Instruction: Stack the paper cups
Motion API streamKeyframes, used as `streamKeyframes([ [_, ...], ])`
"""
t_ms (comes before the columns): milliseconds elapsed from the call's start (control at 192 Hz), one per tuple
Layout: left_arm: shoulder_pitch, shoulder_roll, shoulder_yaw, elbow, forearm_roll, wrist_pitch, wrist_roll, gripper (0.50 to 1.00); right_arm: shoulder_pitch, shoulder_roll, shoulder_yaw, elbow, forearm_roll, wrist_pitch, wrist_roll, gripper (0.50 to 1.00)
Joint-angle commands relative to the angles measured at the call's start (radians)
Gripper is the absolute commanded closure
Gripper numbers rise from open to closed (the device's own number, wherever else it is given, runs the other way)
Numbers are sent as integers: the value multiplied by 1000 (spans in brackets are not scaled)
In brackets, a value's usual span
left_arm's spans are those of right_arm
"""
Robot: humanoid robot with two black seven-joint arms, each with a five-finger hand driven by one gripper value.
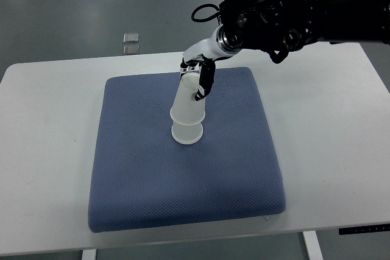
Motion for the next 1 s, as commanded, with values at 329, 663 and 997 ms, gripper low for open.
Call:
streamKeyframes([
  [329,0,0,0,3,0,-1,0,500,-68,0,62,-40,10,-21,9,705],
  [663,0,0,0,2,0,-1,0,500,-16,0,174,-79,85,7,9,585],
  [997,0,0,0,-3,0,-1,0,500,-102,-66,272,-162,105,39,35,585],
])
